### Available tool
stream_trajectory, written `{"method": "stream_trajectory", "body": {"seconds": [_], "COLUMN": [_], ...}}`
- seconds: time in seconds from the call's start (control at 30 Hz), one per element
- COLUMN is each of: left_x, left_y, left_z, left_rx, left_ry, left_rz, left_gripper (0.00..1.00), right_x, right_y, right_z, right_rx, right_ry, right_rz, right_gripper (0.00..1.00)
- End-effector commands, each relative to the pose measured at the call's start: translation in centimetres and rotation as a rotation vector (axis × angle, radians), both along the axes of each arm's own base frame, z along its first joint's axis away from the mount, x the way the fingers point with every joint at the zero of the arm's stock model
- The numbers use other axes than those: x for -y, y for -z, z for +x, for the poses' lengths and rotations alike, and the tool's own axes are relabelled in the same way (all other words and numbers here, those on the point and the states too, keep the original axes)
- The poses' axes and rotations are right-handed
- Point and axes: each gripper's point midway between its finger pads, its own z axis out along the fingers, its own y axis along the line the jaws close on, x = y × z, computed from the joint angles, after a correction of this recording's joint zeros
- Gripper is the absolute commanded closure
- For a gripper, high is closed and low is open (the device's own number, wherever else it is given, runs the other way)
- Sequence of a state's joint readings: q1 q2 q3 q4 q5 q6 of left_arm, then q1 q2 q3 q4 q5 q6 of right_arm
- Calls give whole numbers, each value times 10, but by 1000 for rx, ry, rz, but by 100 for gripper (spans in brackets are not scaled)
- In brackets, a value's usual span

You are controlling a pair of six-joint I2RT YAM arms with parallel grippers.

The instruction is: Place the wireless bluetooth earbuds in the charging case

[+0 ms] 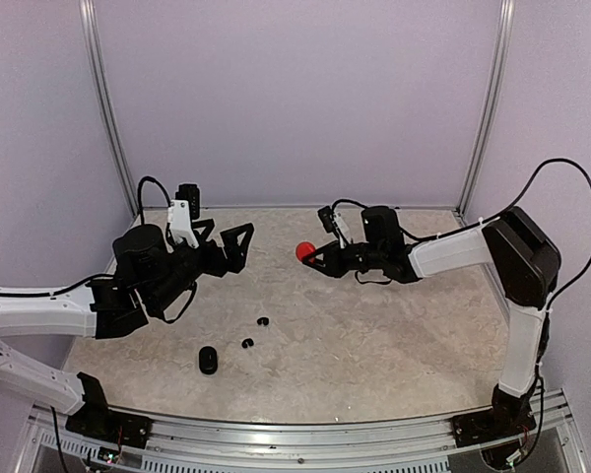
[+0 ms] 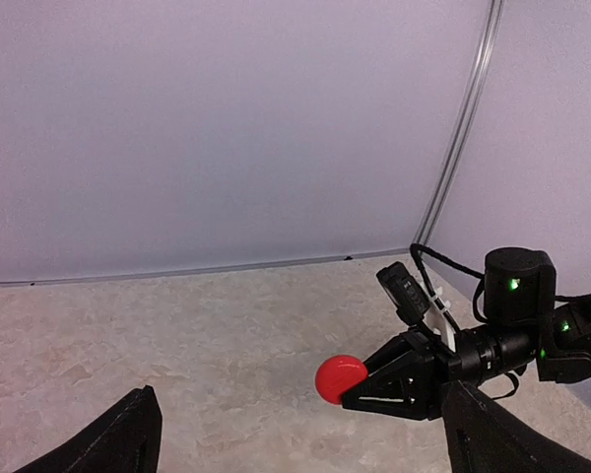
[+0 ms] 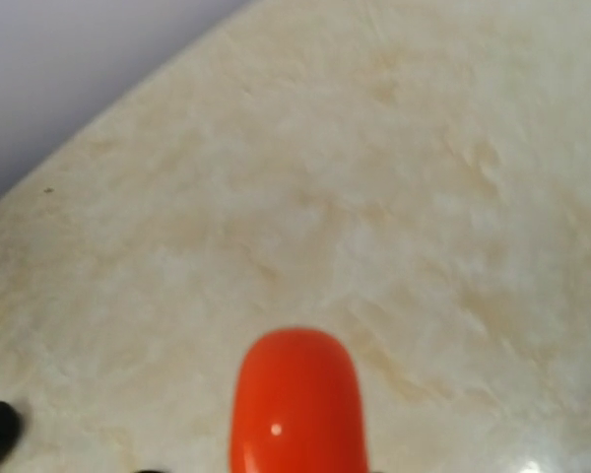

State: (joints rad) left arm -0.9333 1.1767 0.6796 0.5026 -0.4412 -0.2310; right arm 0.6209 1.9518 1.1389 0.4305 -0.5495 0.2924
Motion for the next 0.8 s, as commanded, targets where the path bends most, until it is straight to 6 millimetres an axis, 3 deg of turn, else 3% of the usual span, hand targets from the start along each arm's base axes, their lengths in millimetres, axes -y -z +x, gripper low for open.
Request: {"method": "stream_trajectory", "body": {"seconds": [0.0,0.1,0.3,0.57,0.77], "left_x": [-16,-21,-28,-31,-30], "left_y": [6,11,21,30,43], "left_z": [9,10,14,18,18], "left_rx": [-65,-78,-101,-142,-211], "left_ry": [-99,-114,-155,-159,-154], "left_rz": [-22,-18,5,34,52], "left_gripper": [1,1,1,1,1], "right_x": [6,13,21,39,51], "right_y": [25,49,75,96,98], "right_z": [26,36,45,54,53], "right_rx": [-105,-168,-227,-270,-272], "right_ry": [57,77,89,141,170], "right_rz": [-23,-41,-51,-83,-90], "right_gripper": [85,83,74,70,61]}}
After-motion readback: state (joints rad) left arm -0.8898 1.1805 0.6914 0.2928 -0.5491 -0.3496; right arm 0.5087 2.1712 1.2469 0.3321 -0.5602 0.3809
